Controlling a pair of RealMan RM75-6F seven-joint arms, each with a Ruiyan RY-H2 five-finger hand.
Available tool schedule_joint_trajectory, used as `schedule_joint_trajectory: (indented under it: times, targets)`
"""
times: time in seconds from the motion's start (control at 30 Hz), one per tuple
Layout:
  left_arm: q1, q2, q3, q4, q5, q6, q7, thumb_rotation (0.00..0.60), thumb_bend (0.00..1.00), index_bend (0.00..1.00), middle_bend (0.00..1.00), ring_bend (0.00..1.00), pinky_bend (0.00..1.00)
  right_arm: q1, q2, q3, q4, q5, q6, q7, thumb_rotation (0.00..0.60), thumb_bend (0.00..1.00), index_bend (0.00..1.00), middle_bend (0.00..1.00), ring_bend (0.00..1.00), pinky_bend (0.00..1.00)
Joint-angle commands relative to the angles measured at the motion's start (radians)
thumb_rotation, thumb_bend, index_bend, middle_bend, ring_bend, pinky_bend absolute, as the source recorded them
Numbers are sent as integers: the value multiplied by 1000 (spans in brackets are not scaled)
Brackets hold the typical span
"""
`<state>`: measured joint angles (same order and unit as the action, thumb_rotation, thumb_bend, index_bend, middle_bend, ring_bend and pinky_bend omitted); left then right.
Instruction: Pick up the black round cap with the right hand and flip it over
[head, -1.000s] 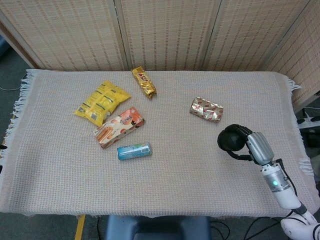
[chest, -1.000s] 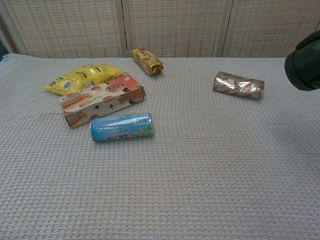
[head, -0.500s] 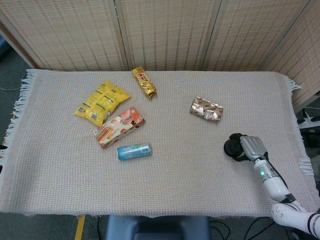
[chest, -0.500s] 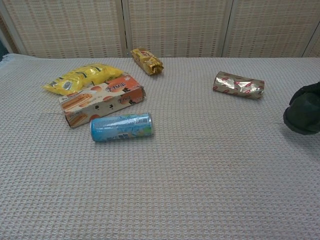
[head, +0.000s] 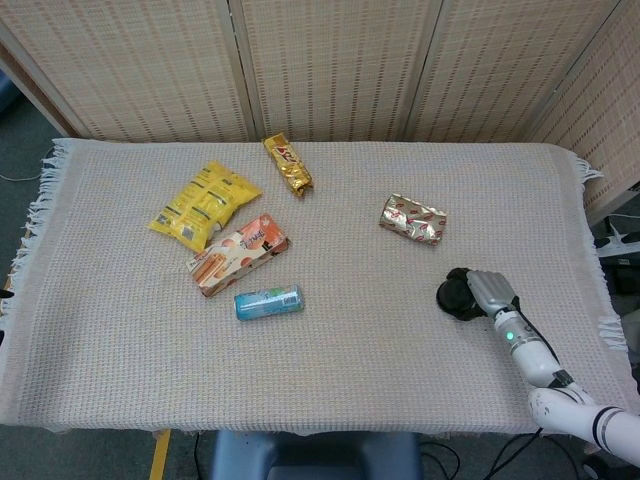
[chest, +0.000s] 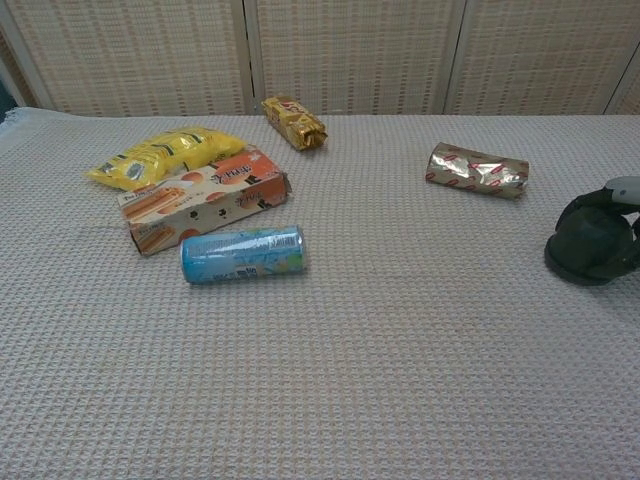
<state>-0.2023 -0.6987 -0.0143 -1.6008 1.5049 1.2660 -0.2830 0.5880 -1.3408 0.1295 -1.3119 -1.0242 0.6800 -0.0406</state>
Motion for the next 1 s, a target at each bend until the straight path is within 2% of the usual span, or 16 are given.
schedule_joint_trajectory:
  times: [0.03, 0.17, 0.27, 0.33, 0.4, 0.43, 0.63, 0.73, 1.0]
  targets:
    - [0, 0, 0, 0, 1, 0, -1, 600, 444, 259, 0, 0, 232, 5, 3, -5, 0, 1, -11, 5, 600, 329, 640, 440, 442, 626]
    - [-1, 0, 0, 0, 0, -1, -1, 600, 445, 260, 0, 0, 232, 6, 22, -13, -16, -10, -24, 15, 600, 328, 582, 288, 250, 535]
    - [-1, 0, 0, 0, 0, -1, -2, 600, 444, 259, 0, 0, 232, 6, 43, -17, -34, -20, -35, 27, 600, 329, 486, 172, 120, 413]
    - [-1, 0, 0, 0, 0, -1, 0, 600, 444, 259, 0, 0, 232, 7, 57, -20, -46, -25, -42, 36, 600, 328, 377, 96, 40, 329]
    - [-2, 0, 0, 0, 0, -3, 1, 600, 444, 260, 0, 0, 232, 8, 71, -23, -57, -30, -51, 43, 600, 327, 281, 42, 6, 268]
    - [-2, 0, 0, 0, 0, -3, 2, 600, 444, 261, 0, 0, 232, 8, 76, -25, -61, -32, -54, 46, 600, 324, 220, 16, 0, 229]
    - [-2, 0, 0, 0, -2, -5, 1, 600, 444, 260, 0, 0, 233, 13, 98, -37, -77, -30, -70, 48, 600, 279, 29, 0, 0, 124]
    - [-2, 1, 0, 0, -1, -4, 0, 600, 444, 259, 0, 0, 233, 15, 105, -42, -85, -26, -70, 44, 600, 263, 0, 0, 0, 105]
    - [-2, 1, 1, 0, -1, -6, -1, 600, 444, 260, 0, 0, 233, -3, 112, -38, -118, -48, -10, 58, 600, 241, 0, 0, 0, 95]
